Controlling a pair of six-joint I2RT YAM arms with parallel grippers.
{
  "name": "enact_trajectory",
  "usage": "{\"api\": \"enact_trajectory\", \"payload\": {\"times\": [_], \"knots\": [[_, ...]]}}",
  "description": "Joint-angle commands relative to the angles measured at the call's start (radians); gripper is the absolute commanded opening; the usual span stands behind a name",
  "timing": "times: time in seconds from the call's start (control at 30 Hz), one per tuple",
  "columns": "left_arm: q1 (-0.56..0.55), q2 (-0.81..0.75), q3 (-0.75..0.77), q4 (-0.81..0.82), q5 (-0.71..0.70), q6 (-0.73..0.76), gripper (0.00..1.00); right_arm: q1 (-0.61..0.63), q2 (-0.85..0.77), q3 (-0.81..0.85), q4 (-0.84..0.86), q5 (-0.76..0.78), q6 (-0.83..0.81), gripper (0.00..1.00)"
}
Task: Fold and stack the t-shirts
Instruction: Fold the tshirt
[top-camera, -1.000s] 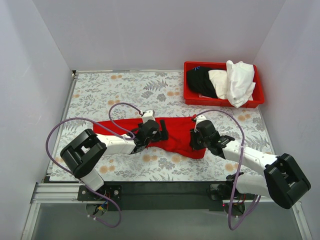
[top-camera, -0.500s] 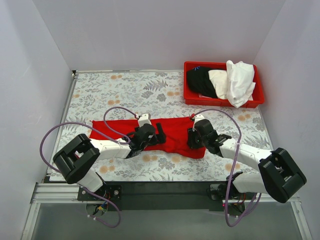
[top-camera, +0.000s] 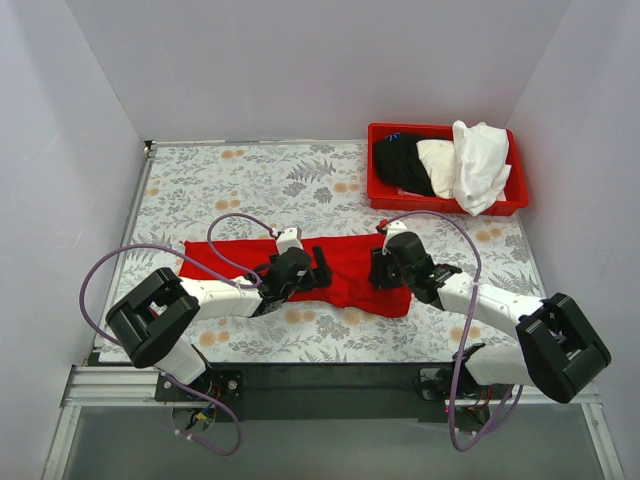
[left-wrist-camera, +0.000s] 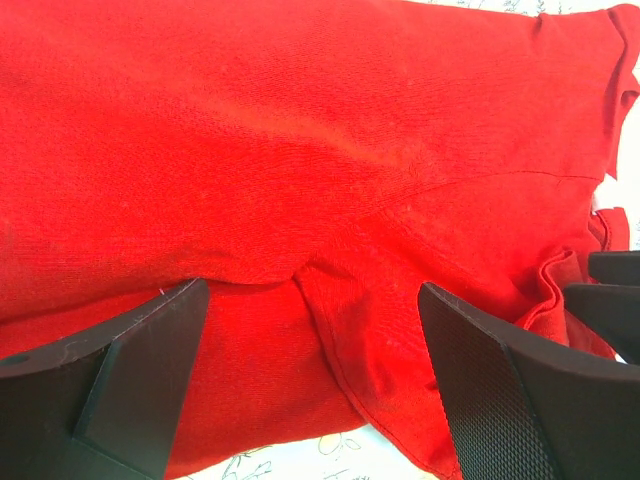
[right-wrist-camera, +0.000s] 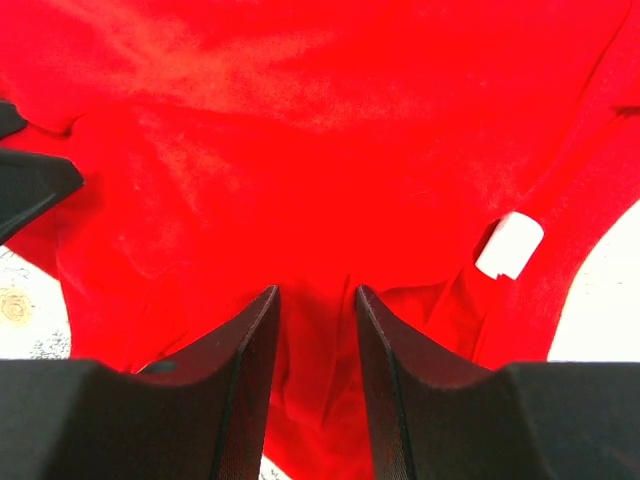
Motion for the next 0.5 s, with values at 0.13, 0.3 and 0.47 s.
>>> {"api": "enact_trajectory", "payload": {"times": [0.13,0.3,0.47], "knots": [[-0.014,0.020,-0.032,-0.194,0.024,-0.017,0.80,0.004,0.035,0.038,0.045,0.059,-0.013,0.33],[-0.014,0.017,-0.036,-0.220,0.019,-0.020,0.80,0.005,-0.029,0.059,-0.059,0.096,-0.012,0.34],[-0.016,0.020,-0.033,-0.222,0.019,-0.019,0.80,0.005,-0.079,0.068,-0.124,0.108,-0.012,0.35]]}}
